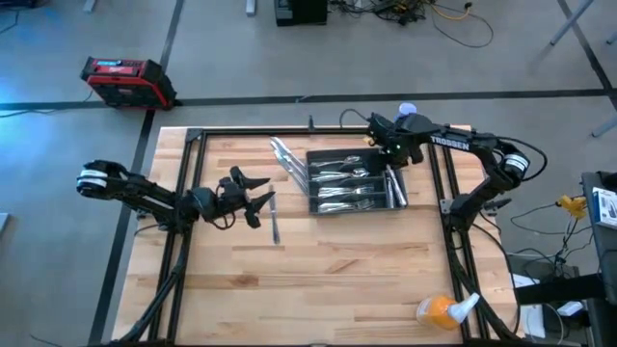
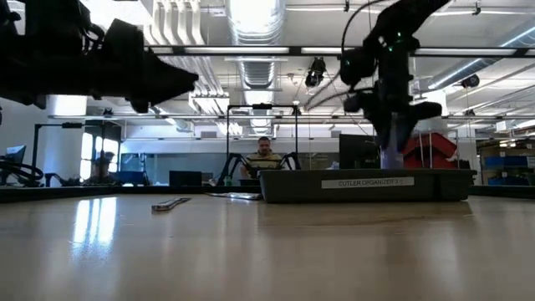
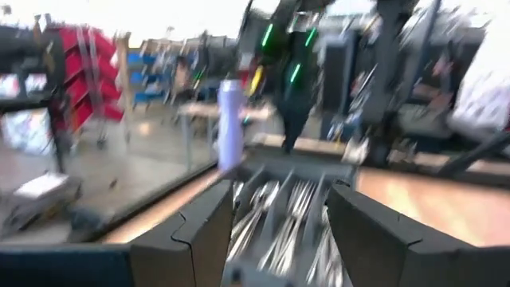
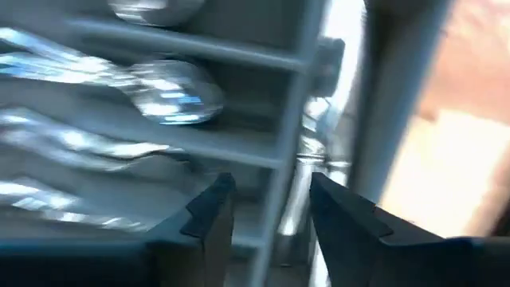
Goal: Sort silverware
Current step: Adjust the gray silverware tray
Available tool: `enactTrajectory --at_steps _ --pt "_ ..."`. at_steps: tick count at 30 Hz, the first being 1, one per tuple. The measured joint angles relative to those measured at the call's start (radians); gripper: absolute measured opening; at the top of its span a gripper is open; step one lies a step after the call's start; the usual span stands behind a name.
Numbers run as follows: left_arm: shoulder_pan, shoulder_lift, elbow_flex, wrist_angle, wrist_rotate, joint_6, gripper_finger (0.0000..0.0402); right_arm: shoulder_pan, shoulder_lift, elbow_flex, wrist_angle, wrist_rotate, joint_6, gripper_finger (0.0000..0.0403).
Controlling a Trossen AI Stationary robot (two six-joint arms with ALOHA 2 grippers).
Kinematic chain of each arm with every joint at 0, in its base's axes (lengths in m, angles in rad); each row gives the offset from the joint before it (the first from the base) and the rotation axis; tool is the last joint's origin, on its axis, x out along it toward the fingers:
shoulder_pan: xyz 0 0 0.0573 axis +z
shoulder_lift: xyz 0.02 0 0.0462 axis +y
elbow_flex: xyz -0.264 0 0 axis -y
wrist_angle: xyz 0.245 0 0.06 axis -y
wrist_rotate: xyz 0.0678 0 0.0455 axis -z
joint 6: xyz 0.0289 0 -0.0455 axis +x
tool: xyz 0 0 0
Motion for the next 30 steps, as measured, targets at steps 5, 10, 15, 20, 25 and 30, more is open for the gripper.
enactTrajectory --at_steps 5,10,15,20,25,30 --pt "0.008 0.000 0.010 -0.239 -0.050 -0.162 0.0178 0.129 0.011 0.087 0.148 0.002 -0.082 0.0159" --pt "0.035 0.000 0.050 -0.479 -0.075 -0.326 0.0162 0.236 0.116 0.161 0.398 -0.032 -0.222 0.0154" --pt "0.040 -0.016 0.068 -0.501 -0.120 -0.345 0.0151 0.258 0.308 0.293 0.480 -0.031 -0.316 0.0133" --pt "0.040 -0.079 0.079 -0.523 -0.126 -0.334 0.0141 0.227 0.517 0.451 0.481 -0.023 -0.378 0.0092" --pt "0.040 -0.146 0.079 -0.627 -0.130 -0.341 0.0130 0.201 0.663 0.601 0.480 -0.021 -0.417 0.0019" --pt "0.040 -0.164 0.079 -0.675 -0.133 -0.362 0.0120 0.184 0.765 0.735 0.375 0.001 -0.413 0.0007"
